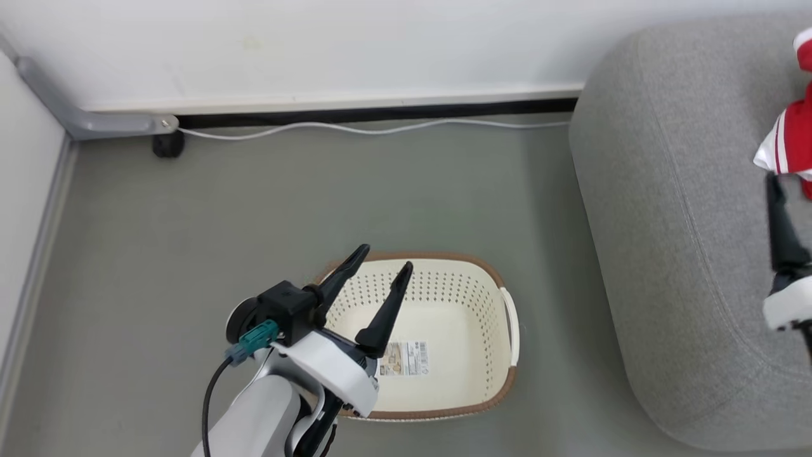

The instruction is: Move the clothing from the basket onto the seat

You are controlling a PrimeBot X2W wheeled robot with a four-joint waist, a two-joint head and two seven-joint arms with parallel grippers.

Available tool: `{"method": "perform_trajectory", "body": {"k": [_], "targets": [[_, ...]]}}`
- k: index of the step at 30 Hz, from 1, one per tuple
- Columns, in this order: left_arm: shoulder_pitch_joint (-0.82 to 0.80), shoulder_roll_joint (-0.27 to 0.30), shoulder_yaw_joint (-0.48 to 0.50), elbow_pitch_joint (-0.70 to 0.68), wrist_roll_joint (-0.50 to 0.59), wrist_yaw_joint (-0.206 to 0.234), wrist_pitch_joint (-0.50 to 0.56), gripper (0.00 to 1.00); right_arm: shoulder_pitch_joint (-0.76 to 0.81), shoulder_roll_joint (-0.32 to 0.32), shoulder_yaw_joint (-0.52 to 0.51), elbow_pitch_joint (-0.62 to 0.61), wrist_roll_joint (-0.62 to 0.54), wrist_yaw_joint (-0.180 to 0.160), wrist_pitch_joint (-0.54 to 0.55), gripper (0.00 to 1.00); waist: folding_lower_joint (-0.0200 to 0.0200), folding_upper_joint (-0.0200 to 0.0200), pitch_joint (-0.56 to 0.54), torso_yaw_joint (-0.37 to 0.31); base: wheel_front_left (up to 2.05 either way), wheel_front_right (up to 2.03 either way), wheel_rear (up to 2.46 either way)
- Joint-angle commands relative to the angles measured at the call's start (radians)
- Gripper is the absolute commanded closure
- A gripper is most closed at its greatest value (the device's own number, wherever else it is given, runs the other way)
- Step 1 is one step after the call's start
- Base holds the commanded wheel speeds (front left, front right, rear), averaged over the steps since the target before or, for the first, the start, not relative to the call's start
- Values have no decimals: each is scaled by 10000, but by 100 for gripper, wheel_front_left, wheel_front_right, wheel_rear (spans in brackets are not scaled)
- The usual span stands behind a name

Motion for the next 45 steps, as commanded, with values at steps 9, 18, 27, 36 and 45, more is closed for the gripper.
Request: {"method": "perform_trajectory", "body": {"k": [9, 18, 27, 36, 45], "targets": [[870, 75, 1699, -191, 540, -40, -61, 0, 1289, -25, 1310, -1191, 600, 29, -57, 0, 0, 0, -1011, 657, 0, 0, 0], [1909, -67, 3543, -335, 1357, 41, -61, 0, 2179, 390, 1435, -1657, 492, 29, -57, 0, 0, 0, -1371, 894, 0, 0, 0], [2872, -339, 5026, -603, 2006, 274, -61, 0, 2940, 1017, 970, -1652, 123, 29, -57, 0, 0, 0, -1740, 1008, 0, 0, 0], [3556, -501, 5892, -575, 2475, 520, -61, 0, 3371, 1529, 749, -1548, -403, 29, -57, 0, 0, 0, -1908, 983, 0, 0, 0], [4013, -568, 6084, -638, 2571, 640, -61, 0, 3639, 1970, 310, -1334, -693, 29, -57, 0, 0, 0, -2060, 1022, 0, 0, 0]]}}
